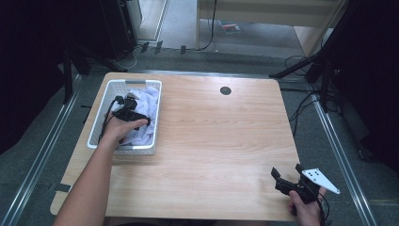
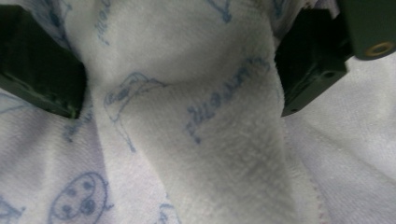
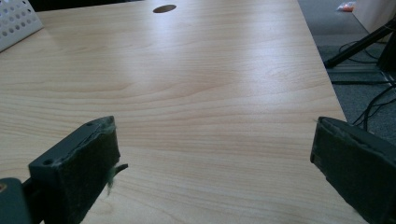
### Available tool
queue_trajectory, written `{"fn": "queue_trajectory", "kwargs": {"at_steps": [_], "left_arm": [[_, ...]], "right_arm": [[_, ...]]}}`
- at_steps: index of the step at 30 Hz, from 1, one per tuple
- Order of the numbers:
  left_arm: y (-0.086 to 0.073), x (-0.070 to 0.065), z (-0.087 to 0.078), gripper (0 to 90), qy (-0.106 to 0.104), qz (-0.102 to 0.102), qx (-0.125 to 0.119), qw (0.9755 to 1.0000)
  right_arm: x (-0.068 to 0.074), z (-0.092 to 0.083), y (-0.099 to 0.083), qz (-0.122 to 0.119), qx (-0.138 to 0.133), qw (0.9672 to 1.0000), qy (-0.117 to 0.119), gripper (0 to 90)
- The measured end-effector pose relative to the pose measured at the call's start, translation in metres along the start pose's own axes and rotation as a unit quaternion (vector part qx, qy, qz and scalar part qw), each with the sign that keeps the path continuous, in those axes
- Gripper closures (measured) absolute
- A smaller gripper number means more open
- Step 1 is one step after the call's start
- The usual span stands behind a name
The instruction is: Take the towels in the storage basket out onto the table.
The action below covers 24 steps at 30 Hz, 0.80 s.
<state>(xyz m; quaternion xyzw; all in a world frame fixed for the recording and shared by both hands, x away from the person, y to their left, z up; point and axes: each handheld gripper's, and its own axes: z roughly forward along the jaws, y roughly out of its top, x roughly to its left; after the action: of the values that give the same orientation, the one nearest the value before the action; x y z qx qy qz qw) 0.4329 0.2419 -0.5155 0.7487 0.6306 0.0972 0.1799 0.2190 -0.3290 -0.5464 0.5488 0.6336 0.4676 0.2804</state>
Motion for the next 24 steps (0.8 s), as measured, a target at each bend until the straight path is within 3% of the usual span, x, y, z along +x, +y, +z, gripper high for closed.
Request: {"fn": "queue_trajectory", "kwargs": {"at_steps": [3,7,10,11,15,19,22,24], "left_arm": [[0.0,-0.002,-0.001,14.0,0.009,0.007,0.001,0.9999],[-0.001,-0.002,-0.006,38.5,0.002,0.011,-0.004,0.9999],[-0.001,-0.001,-0.007,43.9,0.003,0.01,-0.006,0.9999],[-0.001,0.001,-0.008,53.7,-0.003,0.005,-0.008,1.0],[0.0,0.002,-0.009,62.2,-0.009,-0.011,-0.003,0.9999],[0.002,0.004,-0.009,65.5,-0.02,-0.041,-0.008,0.9989],[0.004,0.005,-0.012,67.6,-0.025,-0.046,-0.008,0.9986],[0.005,0.007,-0.015,68.0,-0.036,-0.051,-0.021,0.9978]], "right_arm": [[0.0,0.0,0.0,-0.001,0.0,1.0,0.0,1.3],[0.0,0.0,0.0,-0.001,-0.001,1.0,0.0,1.3],[0.0,0.0,0.0,-0.001,-0.001,1.0,0.001,1.3],[0.0,0.0,0.0,0.0,-0.001,1.0,0.001,1.3],[0.0,0.0,0.0,0.0,-0.002,1.0,0.002,1.3],[0.0,0.0,0.0,0.0,-0.002,1.0,0.003,1.3],[0.0,0.0,0.0,0.0,-0.002,1.0,0.003,1.3],[0.0,-0.001,0.0,0.001,-0.002,1.0,0.003,1.3]]}}
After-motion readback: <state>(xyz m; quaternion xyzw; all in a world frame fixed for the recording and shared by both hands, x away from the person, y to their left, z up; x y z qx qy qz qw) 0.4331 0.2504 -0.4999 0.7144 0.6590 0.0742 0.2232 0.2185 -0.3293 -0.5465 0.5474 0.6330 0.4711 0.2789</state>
